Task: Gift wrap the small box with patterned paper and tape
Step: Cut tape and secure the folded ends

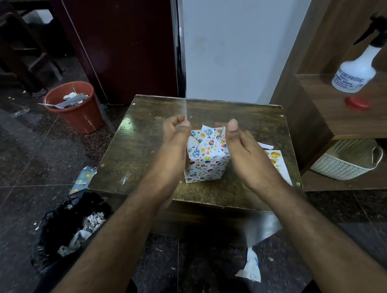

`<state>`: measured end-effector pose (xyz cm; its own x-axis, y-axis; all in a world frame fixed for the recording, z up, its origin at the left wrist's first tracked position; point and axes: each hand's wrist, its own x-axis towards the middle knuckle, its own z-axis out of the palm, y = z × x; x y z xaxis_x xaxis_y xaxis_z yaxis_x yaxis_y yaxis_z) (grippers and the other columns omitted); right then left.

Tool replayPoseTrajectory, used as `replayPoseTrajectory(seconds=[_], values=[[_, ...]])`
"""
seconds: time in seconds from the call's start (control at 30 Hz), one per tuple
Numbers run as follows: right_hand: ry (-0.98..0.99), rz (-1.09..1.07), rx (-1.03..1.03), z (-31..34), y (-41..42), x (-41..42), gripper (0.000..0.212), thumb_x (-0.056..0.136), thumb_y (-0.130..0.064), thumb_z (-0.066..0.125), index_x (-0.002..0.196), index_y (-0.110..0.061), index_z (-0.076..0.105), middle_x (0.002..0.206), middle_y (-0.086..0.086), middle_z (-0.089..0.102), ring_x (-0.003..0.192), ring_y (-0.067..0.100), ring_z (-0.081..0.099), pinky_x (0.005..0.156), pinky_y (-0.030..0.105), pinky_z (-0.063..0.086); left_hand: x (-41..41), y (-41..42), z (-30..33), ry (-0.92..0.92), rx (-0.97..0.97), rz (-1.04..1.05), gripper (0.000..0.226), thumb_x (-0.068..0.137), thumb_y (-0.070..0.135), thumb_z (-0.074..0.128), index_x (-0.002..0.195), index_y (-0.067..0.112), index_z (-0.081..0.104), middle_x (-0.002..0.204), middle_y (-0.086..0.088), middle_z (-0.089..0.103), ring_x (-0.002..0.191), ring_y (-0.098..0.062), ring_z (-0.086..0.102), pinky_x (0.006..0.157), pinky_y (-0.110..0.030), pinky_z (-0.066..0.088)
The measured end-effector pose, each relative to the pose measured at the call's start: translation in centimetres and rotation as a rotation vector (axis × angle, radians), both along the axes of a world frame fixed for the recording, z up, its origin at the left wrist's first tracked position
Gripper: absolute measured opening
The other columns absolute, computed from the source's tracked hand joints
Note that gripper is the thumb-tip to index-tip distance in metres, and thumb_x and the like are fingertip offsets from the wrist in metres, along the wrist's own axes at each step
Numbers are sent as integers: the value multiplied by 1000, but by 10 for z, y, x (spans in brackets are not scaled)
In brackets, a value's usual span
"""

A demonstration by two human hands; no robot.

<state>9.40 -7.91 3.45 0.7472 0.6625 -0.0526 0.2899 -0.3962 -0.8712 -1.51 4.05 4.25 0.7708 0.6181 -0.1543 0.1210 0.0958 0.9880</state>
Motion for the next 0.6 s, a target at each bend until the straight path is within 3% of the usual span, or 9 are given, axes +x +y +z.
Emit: replayPoseTrajectory(seconds=[0.07,0.13,0.17,0.23,0.27,0.33,0.43,0.5,0.6], values=[[93,18,-57,1,-2,-1,66,86,-87,10,116,-49,54,132,-7,55,121,11,41,118,59,35,0,-2,-6,135,-90,-26,68,91,84,28,142,42,43,137,4,64,125,-17,62,106,-51,48],[120,41,-81,3,-5,-2,73,80,-90,9,116,-46,54,130,5,64,107,12,57,101,53,54,-2,-6,-5,233,-130,-30,75,93,83,15,133,36,58,124,2,71,117,-18,66,106,-52,48],[135,52,-82,4,-6,-3,74,80,-88,10,112,-41,56,119,7,69,94,11,66,84,44,60,-2,-7,-3,261,-142,-33,73,94,81,12,126,37,62,121,0,73,115,-20,66,104,-54,50],[223,70,-59,6,-9,-4,79,79,-87,13,113,-34,61,99,3,74,74,11,71,61,33,58,-1,-10,0,243,-180,-23,70,98,76,13,123,33,63,120,-5,73,113,-25,69,99,-56,54],[272,83,-36,6,-10,-3,81,79,-86,14,115,-32,62,96,1,75,73,12,72,61,32,59,0,-10,1,213,-193,0,69,101,72,15,122,29,64,118,-7,74,110,-26,71,99,-55,55],[335,111,36,6,-12,-2,83,80,-83,16,123,-32,64,101,-2,77,86,14,75,75,36,64,1,-11,6,134,-176,43,61,105,65,18,118,29,65,116,-6,76,105,-22,73,100,-50,55],[368,154,184,6,-12,2,75,86,-79,16,126,-41,66,112,-8,76,104,13,73,87,35,59,2,-9,10,2,-98,31,47,107,60,19,134,45,55,105,17,75,103,-3,72,100,-37,53],[370,129,281,5,-11,2,62,93,-77,26,117,-38,67,113,-12,74,106,15,71,93,38,55,3,-9,9,-65,-119,7,41,109,56,18,130,49,52,92,26,76,93,7,72,91,-29,57],[281,83,364,2,-11,3,17,103,-45,58,102,-29,63,101,-17,66,86,6,61,84,33,50,6,-10,4,-79,-143,-36,51,108,58,29,143,29,51,124,6,74,114,-11,72,102,-47,56]])
